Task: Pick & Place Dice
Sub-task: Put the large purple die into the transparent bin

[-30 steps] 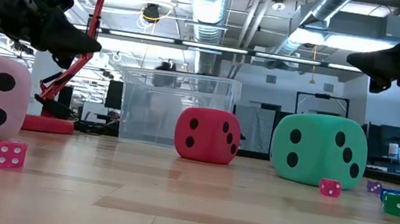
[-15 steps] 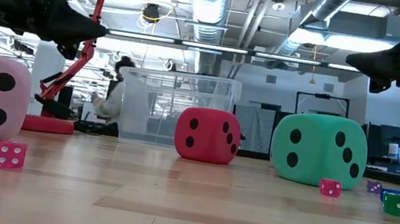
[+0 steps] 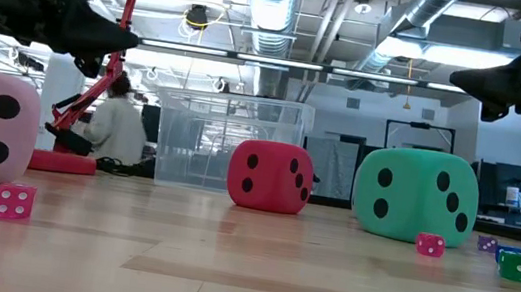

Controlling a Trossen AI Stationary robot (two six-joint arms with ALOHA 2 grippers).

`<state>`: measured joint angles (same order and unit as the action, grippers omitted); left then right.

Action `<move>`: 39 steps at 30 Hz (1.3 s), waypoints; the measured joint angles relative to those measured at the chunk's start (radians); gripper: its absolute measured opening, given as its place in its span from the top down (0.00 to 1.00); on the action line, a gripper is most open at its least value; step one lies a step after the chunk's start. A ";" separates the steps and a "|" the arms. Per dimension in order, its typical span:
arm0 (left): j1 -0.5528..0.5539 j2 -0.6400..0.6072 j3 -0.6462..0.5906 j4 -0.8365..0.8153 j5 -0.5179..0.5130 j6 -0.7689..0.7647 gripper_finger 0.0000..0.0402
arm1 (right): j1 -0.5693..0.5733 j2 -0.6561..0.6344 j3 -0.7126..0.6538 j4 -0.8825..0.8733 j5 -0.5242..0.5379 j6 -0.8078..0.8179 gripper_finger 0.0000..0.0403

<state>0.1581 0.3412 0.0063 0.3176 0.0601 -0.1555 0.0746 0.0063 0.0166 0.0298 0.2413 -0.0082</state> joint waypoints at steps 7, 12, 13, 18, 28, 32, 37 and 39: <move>0.000 0.000 0.000 0.000 0.000 0.000 0.97 | 0.000 0.000 -0.001 0.017 0.004 -0.001 0.97; 0.000 0.000 0.000 0.001 0.000 0.000 0.97 | -0.011 0.000 -0.001 0.064 0.024 0.009 0.97; 0.000 0.000 0.000 0.001 0.000 0.000 0.97 | -0.016 0.000 -0.001 0.077 0.025 0.011 0.97; 0.000 0.000 0.000 0.001 -0.005 0.000 0.97 | -0.033 0.000 0.006 0.089 0.025 0.009 0.99; 0.000 0.000 0.000 0.002 -0.008 0.000 0.97 | -0.058 0.042 0.077 0.090 0.023 0.000 1.00; 0.000 0.000 0.000 0.002 -0.008 0.000 0.97 | -0.070 0.113 0.127 0.090 0.023 0.000 1.00; 0.000 0.000 0.000 0.002 -0.008 0.000 0.97 | -0.094 0.246 0.209 0.089 0.023 0.008 1.00; 0.000 0.000 0.000 0.002 -0.008 0.000 0.97 | -0.107 0.305 0.250 0.077 0.023 0.008 1.00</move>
<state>0.1581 0.3412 0.0067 0.3191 0.0525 -0.1555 -0.0326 0.3116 0.2669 0.1064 0.2642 -0.0006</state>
